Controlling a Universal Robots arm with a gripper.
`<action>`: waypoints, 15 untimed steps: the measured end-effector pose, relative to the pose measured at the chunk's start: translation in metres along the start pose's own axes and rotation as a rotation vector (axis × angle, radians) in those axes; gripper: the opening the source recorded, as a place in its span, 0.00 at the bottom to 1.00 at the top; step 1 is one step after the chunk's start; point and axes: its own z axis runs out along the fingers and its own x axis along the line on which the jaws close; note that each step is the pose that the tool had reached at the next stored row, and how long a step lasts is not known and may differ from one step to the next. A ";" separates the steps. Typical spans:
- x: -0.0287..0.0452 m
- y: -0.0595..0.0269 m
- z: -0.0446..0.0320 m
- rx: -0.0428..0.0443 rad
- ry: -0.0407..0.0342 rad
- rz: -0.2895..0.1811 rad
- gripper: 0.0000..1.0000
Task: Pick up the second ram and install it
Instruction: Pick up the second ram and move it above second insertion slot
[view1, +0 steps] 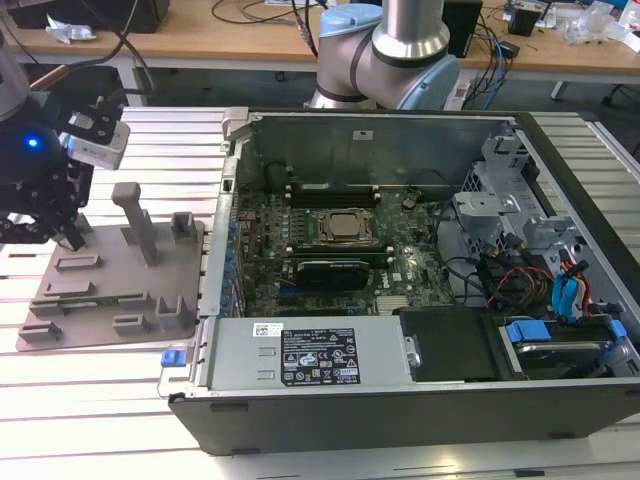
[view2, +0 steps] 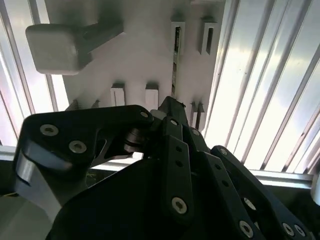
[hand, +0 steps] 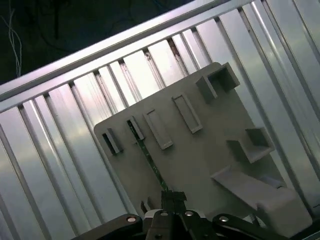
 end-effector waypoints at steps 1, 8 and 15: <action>0.0000 0.0000 0.0000 -0.0006 0.0011 -0.024 0.10; 0.0000 0.0000 0.0001 -0.0048 0.0093 -0.206 0.10; 0.0000 0.0000 0.0001 -0.0090 0.0173 -0.381 0.10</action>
